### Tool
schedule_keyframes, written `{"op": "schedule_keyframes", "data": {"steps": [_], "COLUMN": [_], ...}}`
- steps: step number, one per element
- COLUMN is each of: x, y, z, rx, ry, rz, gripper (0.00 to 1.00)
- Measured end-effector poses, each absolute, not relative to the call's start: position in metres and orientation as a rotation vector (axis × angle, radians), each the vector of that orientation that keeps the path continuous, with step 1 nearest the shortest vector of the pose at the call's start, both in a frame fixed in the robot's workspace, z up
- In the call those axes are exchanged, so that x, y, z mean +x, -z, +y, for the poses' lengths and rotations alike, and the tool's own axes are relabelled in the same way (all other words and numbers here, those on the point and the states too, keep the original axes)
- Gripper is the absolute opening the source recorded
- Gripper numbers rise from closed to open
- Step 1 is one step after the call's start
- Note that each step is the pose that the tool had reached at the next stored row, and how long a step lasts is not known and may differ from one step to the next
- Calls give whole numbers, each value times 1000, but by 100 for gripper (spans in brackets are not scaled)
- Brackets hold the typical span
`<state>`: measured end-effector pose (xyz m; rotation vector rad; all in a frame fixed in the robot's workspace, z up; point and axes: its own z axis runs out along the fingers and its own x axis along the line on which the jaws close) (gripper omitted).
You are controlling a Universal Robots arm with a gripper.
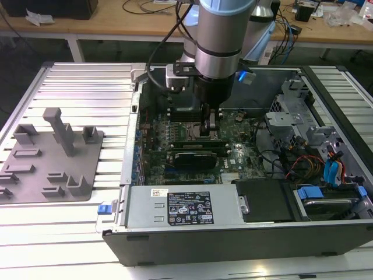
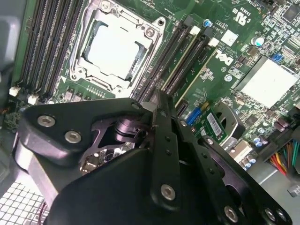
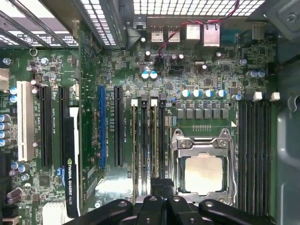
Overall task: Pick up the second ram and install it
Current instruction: 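Press down the second ram until it locks into place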
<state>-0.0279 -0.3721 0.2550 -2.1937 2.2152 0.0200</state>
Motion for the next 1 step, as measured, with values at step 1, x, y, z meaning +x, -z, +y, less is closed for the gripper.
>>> {"op": "schedule_keyframes", "data": {"steps": [1], "x": [-28], "y": [-255], "z": [-372], "rx": [-2194], "ry": [-20], "rz": [2215], "gripper": [8]}}
